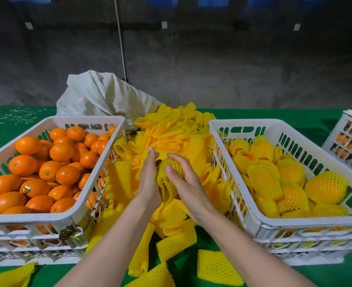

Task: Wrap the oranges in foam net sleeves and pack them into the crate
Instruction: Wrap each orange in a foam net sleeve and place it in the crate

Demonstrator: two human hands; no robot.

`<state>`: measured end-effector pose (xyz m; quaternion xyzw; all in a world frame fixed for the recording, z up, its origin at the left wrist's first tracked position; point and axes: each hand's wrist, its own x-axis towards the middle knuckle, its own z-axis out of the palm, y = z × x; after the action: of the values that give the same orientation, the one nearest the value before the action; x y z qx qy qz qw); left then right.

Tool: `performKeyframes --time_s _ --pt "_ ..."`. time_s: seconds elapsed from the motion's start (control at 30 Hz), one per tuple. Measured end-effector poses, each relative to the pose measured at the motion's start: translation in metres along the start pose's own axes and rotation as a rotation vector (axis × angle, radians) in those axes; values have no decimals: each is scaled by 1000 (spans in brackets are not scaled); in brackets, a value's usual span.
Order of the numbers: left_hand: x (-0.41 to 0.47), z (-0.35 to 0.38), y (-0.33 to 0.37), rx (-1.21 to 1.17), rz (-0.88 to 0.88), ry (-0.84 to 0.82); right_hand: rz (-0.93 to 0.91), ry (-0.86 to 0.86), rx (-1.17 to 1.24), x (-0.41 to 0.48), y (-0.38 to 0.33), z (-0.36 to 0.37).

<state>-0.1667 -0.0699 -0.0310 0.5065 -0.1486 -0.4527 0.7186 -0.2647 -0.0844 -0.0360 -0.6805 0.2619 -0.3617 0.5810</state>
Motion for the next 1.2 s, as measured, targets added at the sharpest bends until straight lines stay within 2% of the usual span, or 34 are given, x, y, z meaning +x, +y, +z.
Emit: performKeyframes --time_s 0.07,0.2,0.33,0.4,0.5,0.57,0.63,0.7,0.77,0.83,0.97,1.1,1.2 --pt "-2 3 -6 50 59 -27 13 36 68 -1 -2 -7" --pt "-2 17 -13 91 -8 -138 6 74 34 -7 -2 -37" --pt "-1 43 -32 195 22 -71 -94 25 -78 -15 -10 -91" --pt "-1 62 -50 313 121 -83 -114 75 -135 -13 -13 -123" --pt "6 100 -76 603 462 -159 -76 261 -242 2 -8 -173" --pt "15 132 -87 856 663 -269 -25 381 -333 19 0 -209" --pt "29 164 -97 1106 690 -373 33 449 -395 39 9 -245" --pt "38 187 -107 1389 639 -464 103 493 -430 59 20 -277" --pt "43 196 -119 1657 601 -571 168 568 -467 80 33 -306" --pt "47 194 -126 1838 626 -604 221 644 -516 103 46 -328" --pt "53 188 -127 1856 621 -581 261 724 -585 144 73 -349" --pt "54 188 -127 1799 608 -567 385 498 -739 162 109 -349" --pt "55 188 -126 1756 596 -532 454 496 -773 162 118 -344"
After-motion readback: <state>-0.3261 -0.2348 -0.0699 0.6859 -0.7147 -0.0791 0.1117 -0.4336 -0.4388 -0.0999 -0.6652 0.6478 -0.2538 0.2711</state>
